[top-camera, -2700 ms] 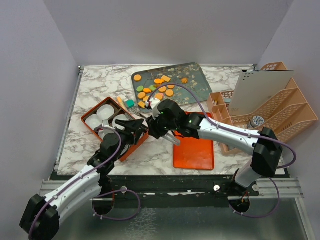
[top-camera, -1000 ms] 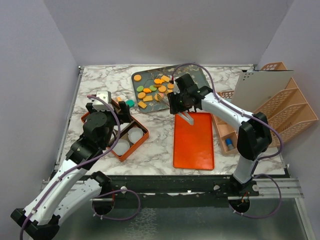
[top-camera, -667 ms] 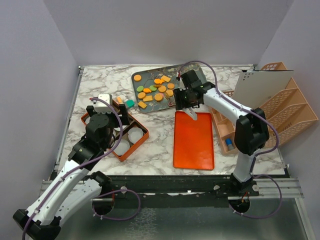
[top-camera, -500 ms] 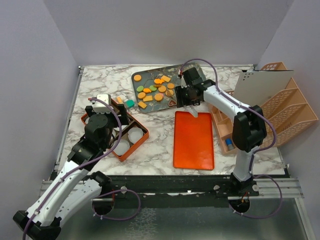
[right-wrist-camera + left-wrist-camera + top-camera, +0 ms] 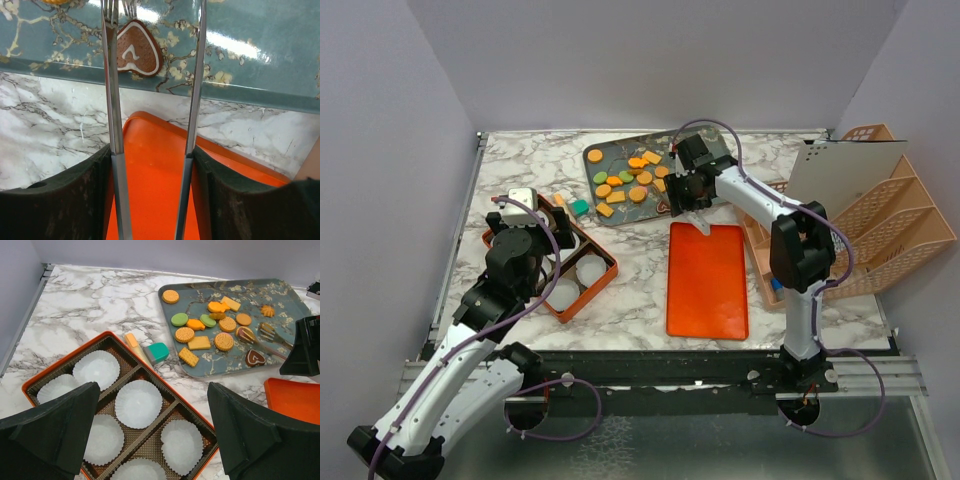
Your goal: Pack the cookies
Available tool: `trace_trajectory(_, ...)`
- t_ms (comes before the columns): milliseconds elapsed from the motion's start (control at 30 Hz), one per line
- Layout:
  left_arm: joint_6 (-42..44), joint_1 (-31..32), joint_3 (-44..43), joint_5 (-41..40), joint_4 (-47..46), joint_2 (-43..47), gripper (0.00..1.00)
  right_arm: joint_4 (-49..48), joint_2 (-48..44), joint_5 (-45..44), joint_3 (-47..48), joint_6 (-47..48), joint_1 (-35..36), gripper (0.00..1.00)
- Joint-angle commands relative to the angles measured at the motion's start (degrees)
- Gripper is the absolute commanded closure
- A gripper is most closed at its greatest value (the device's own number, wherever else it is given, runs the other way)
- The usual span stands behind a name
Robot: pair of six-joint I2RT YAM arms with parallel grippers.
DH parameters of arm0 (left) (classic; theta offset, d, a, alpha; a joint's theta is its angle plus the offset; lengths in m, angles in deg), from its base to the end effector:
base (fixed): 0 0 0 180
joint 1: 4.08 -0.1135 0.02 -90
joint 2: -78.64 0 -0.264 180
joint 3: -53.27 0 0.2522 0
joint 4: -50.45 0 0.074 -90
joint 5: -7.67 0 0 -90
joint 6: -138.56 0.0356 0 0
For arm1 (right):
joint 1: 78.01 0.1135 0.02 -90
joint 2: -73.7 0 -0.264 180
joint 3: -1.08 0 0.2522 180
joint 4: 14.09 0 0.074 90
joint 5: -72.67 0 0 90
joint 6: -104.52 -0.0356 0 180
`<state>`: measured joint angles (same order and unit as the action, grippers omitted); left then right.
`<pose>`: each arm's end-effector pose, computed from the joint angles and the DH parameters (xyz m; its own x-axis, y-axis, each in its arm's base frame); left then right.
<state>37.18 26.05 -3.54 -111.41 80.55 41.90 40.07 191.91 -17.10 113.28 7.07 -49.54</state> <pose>0.1374 -0.0597 0.3397 -0.1526 -0.1108 -0.9821 -0.0055 0.9938 -0.1113 0.3956 0.2147 0.2247 -0.8182 -0.2962 -0.4928 -0.3755 0.9243 0.0679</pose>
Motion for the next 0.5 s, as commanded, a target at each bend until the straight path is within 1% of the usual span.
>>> trace_trajectory(0, 0.08, -0.59, 0.73, 1.15, -1.02, 0.59, 0.01, 2.18, 1.93, -1.2, 3.02, 1.03, 0.02, 0.42)
trace_trajectory(100, 0.04, -0.75, 0.68, 1.43, -1.05, 0.66, 0.01, 2.22, 2.49, -1.05, 3.61, 1.24, 0.07, 0.46)
trace_trajectory(167, 0.04, -0.86, 0.68, 1.64, -1.09, 0.75, 0.01, 2.51, 2.78, -0.67, 4.15, 1.35, 0.01, 0.51)
trace_trajectory(300, -0.2, -1.08, 0.77, 1.81, -1.11, 1.11, 0.01, 3.39, 2.27, -0.67, 4.88, 1.46, 0.03, 0.64)
trace_trajectory(333, -0.22, -1.12, 0.85, 1.91, -1.13, 1.18, 0.01, 3.45, 1.76, 0.89, 4.7, 1.66, 0.03, 0.67)
trace_trajectory(467, -0.33, -1.33, 0.86, 2.25, -1.13, 1.46, 0.01, 3.6, -0.73, 1.66, 3.82, 1.73, 0.01, 0.74)
